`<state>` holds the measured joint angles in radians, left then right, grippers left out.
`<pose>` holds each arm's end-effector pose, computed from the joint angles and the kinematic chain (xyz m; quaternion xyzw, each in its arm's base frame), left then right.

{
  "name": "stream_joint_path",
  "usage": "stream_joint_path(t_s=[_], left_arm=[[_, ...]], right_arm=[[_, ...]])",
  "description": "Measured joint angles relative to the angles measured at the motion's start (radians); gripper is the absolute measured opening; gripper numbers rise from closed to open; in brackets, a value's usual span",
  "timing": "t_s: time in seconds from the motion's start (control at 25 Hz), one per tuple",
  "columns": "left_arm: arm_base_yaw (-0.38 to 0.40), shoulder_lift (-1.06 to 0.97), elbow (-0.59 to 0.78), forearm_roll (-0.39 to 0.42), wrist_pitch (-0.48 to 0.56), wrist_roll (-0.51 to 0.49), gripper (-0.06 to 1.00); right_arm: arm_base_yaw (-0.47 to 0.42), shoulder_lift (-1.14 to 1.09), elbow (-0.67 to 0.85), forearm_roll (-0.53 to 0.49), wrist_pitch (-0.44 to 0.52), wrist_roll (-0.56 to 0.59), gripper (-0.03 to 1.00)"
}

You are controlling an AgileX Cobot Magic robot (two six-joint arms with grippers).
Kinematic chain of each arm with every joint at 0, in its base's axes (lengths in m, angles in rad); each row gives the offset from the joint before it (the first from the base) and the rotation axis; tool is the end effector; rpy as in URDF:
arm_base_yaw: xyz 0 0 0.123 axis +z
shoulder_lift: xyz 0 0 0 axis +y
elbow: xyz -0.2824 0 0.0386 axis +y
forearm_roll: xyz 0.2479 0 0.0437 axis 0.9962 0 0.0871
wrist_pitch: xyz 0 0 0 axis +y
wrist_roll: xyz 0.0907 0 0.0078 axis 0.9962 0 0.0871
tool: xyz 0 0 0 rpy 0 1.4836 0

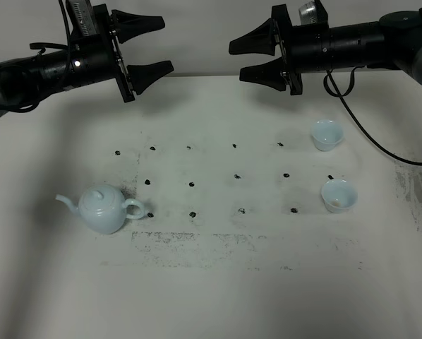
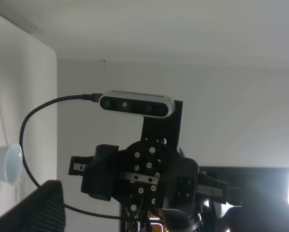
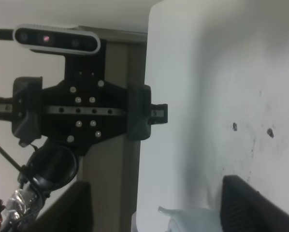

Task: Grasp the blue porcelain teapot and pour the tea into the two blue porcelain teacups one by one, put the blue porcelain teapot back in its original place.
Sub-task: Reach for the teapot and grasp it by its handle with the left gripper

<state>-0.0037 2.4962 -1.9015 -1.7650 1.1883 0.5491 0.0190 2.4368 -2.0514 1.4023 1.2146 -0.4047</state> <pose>0.5158 -0.0848 0.1571 -0.1468 0.7006 -0.6820 0.1495 0.5106 0.0939 0.2009 0.0421 0.7903 0.5953 0.1388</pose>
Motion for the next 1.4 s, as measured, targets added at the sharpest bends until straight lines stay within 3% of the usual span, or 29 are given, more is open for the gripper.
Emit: stream_joint_path(t_s=[0.8,1.08,1.28,1.4], left_arm=[[0.004,-0.002,0.000,0.010,0.000,0.001,0.74],[0.052,-0.151,0.000,0.221,0.004,-0.045,0.74],[0.100,-0.346,-0.001,0.406,0.005,-0.064,0.74],[0.106,-0.452,-0.001,0.569,0.005,-0.081,0.74]], right_arm=[[0.000,0.000,-0.002,-0.027,0.000,-0.049,0.58],[0.000,-0.057,-0.098,-0.209,-0.002,-0.043,0.58],[0.000,-0.183,-0.138,-0.460,0.000,-0.007,0.58],[0.000,-0.272,-0.139,-0.662,0.003,0.043,0.58]])
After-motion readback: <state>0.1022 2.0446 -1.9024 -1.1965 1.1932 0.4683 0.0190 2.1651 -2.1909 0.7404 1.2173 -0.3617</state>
